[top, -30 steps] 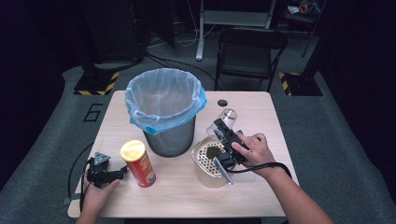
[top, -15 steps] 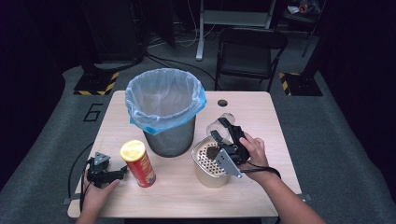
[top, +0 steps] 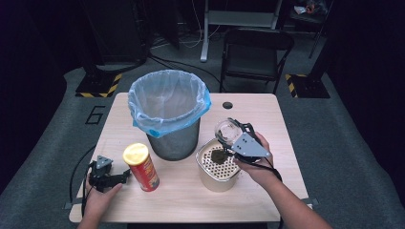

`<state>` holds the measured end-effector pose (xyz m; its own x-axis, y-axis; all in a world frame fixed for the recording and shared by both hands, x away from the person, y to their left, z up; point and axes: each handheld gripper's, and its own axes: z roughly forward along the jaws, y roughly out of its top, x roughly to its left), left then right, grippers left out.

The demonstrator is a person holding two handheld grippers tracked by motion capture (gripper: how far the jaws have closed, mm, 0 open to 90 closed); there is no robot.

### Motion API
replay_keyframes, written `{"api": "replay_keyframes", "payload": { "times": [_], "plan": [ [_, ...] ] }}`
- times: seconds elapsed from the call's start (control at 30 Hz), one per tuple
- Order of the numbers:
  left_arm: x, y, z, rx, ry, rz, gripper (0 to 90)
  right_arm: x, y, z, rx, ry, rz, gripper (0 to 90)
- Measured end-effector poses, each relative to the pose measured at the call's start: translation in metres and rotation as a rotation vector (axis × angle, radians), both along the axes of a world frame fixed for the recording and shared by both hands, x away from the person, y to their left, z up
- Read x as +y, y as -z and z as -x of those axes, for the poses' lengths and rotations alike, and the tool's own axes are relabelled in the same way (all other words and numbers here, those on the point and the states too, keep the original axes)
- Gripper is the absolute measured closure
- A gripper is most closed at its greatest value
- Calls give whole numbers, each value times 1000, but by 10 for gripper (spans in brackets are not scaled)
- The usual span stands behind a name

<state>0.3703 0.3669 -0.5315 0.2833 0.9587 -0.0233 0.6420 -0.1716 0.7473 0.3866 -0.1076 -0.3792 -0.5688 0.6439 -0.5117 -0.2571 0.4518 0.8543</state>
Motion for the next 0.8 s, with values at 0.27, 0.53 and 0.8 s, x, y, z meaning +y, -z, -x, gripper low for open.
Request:
{"api": "replay_keyframes", "payload": {
  "times": [0.27, 0.53, 0.8],
  "plan": [
    [0, 0, 0, 0, 0, 0, 135, -16, -2, -14, 221, -43, -200, 365],
    [0, 0, 0, 0, 0, 0, 135, -24, -2, -18, 327, -90, -281, 365],
    [0, 0, 0, 0, 0, 0, 135, -22, -17, -19, 359, -138, -287, 366]
  ]
}}
